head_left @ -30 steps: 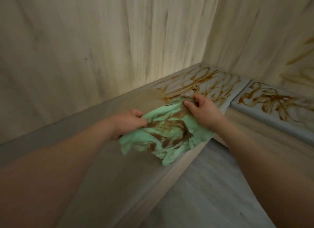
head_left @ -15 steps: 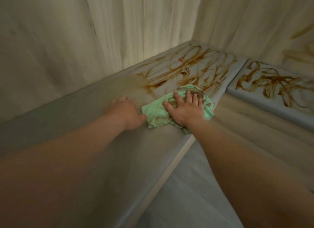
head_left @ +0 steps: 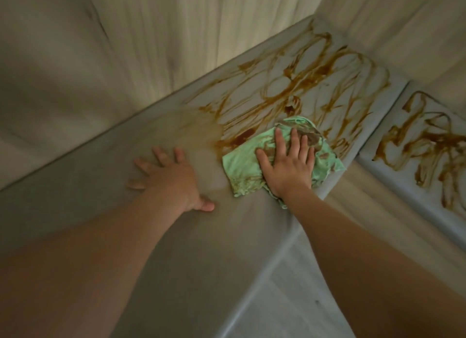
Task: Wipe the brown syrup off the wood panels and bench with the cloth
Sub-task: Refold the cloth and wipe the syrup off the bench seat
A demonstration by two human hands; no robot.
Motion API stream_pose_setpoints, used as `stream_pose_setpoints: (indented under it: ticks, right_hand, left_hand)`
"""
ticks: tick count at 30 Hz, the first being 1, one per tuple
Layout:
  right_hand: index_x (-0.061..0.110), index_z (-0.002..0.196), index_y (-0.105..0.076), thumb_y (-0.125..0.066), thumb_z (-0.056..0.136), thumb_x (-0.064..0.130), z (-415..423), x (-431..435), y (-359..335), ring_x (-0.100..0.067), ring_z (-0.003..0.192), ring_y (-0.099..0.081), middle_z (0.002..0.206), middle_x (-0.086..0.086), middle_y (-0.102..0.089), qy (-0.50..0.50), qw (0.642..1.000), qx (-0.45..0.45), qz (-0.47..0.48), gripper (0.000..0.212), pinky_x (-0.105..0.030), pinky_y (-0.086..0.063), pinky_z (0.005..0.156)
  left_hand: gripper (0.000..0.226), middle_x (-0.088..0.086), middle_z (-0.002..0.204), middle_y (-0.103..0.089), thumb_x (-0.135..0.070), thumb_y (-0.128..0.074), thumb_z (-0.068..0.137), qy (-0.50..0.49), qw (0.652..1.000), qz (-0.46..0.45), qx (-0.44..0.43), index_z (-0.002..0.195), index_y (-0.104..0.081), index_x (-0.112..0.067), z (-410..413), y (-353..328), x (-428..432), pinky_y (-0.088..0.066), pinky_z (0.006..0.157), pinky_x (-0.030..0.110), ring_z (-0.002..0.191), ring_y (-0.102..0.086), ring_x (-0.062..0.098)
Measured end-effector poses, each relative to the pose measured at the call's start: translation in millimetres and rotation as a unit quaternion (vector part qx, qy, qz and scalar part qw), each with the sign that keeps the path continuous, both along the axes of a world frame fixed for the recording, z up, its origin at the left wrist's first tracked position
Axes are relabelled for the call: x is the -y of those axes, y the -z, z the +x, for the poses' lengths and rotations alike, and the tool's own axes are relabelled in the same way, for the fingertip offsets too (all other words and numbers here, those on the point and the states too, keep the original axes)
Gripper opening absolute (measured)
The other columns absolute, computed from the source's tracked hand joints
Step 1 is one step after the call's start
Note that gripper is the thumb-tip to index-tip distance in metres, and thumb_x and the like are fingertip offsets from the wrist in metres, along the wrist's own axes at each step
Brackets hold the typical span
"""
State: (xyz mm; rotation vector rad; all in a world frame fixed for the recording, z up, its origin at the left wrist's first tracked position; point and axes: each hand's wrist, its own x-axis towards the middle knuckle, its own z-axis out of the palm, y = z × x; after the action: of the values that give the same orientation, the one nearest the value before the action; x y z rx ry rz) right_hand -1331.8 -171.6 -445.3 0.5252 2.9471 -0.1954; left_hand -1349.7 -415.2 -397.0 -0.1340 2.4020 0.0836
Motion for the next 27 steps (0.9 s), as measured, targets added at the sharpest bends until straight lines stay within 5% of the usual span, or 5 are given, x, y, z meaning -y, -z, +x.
stream_pose_setpoints:
  ticks: [19, 24, 27]
  right_hand:
    - [0.033, 0.162, 0.020, -0.013, 0.096, 0.079, -20.0, -6.8, -15.3, -0.039, 0.155, 0.025, 0.170, -0.013, 0.024, -0.048, 0.991, 0.118, -0.037, 0.087, -0.061, 0.012, 0.123]
    - [0.033, 0.162, 0.017, -0.011, 0.094, 0.082, -108.7, 15.0, -25.9, -0.043, 0.155, 0.022, 0.169, -0.016, 0.024, -0.208, 0.970, 0.126, -0.020, 0.089, -0.063, 0.011, 0.123]
    - [0.034, 0.164, 0.013, -0.016, 0.092, 0.084, -184.7, 49.4, -23.5, -0.043, 0.155, 0.021, 0.170, -0.015, 0.022, -0.190, 0.974, 0.117, -0.033, 0.092, -0.063, 0.012, 0.122]
  left_hand:
    - [0.163, 0.032, 0.156, 0.039, -0.069, -0.086, 0.060, -0.042, 0.993, -0.047, 0.095, 0.152, 0.035, -0.008, -16.9, 1.2, -20.3, -0.018, 0.106, 0.086, 0.141, 0.021, 0.070]
    - [0.163, 0.032, 0.155, 0.041, -0.070, -0.085, 0.060, -0.056, 0.991, -0.054, 0.105, 0.150, 0.036, -0.009, -15.1, 4.9, -20.2, -0.016, 0.107, 0.086, 0.141, 0.023, 0.069]
    - [0.162, 0.031, 0.152, 0.045, -0.069, -0.085, 0.061, -0.056, 0.990, -0.052, 0.116, 0.142, 0.042, -0.009, -16.9, 7.7, -19.1, -0.012, 0.106, 0.087, 0.139, 0.027, 0.069]
